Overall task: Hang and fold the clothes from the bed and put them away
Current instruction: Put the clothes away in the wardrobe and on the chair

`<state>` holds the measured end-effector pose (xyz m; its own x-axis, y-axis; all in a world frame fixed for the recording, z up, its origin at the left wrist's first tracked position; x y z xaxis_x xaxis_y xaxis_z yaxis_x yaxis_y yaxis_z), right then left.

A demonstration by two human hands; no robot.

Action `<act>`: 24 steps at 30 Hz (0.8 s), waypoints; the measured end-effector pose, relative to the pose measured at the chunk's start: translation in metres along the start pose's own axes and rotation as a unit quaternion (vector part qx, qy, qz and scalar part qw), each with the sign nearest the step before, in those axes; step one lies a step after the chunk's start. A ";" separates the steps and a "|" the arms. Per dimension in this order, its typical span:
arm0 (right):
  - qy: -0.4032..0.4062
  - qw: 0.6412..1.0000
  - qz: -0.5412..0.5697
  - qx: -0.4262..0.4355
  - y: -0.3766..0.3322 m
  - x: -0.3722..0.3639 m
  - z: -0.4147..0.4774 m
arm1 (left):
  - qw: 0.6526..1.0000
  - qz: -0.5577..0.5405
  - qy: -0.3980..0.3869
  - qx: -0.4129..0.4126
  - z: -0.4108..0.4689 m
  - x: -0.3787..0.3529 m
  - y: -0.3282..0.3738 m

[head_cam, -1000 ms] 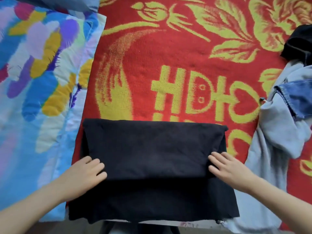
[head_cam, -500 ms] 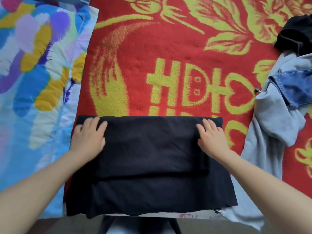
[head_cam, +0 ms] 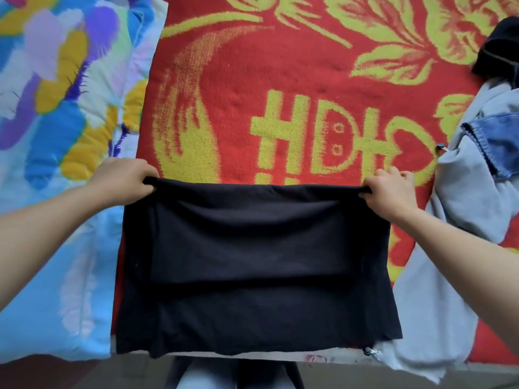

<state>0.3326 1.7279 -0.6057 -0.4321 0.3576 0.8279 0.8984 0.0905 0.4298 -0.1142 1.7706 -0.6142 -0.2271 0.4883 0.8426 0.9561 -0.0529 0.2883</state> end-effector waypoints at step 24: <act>0.011 0.997 0.008 0.071 -0.053 -0.058 -0.168 | 0.996 0.060 0.070 -0.007 -0.180 -0.115 0.042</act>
<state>0.2965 1.5466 -0.6163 -0.4186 0.3387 0.8426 0.9062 0.2168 0.3631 -0.0816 1.5553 -0.6171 -0.1351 0.3514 0.9264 0.9754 -0.1171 0.1867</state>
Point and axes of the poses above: each hand's wrist, its own z-axis towards the middle knuckle, its own x-axis out of the back of the hand, y = z × x, the point moved 8 cm from there along z, towards the middle knuckle, and after that the axes turned 14 degrees about -z, right-handed, at the moved point
